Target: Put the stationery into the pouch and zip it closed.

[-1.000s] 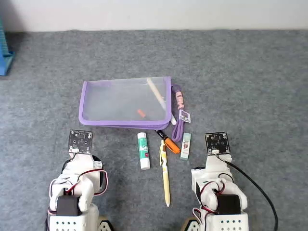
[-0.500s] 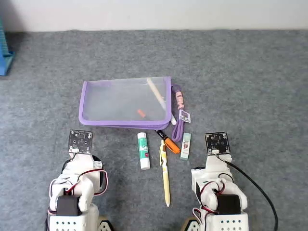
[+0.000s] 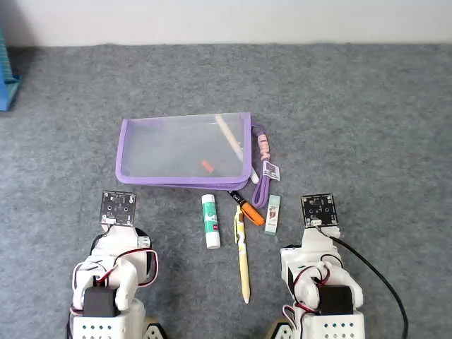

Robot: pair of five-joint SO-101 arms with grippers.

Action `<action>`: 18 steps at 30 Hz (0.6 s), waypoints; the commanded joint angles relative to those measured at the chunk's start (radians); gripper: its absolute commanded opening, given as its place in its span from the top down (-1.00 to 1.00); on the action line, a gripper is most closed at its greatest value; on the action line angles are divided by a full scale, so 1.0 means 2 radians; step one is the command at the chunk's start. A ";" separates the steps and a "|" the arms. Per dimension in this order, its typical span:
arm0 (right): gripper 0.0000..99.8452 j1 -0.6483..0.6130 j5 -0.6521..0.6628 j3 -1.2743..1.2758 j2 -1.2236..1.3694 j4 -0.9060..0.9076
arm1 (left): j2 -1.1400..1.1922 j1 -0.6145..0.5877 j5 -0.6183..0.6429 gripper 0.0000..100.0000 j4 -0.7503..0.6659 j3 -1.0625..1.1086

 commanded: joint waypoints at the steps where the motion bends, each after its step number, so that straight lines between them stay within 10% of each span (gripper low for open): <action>1: 0.98 -0.001 -0.005 0.008 -0.006 0.002 | -0.005 0.002 0.005 0.97 0.002 -0.004; 18: 0.98 -0.003 0.101 0.008 -0.006 0.000 | -0.005 0.002 0.005 0.97 0.002 -0.004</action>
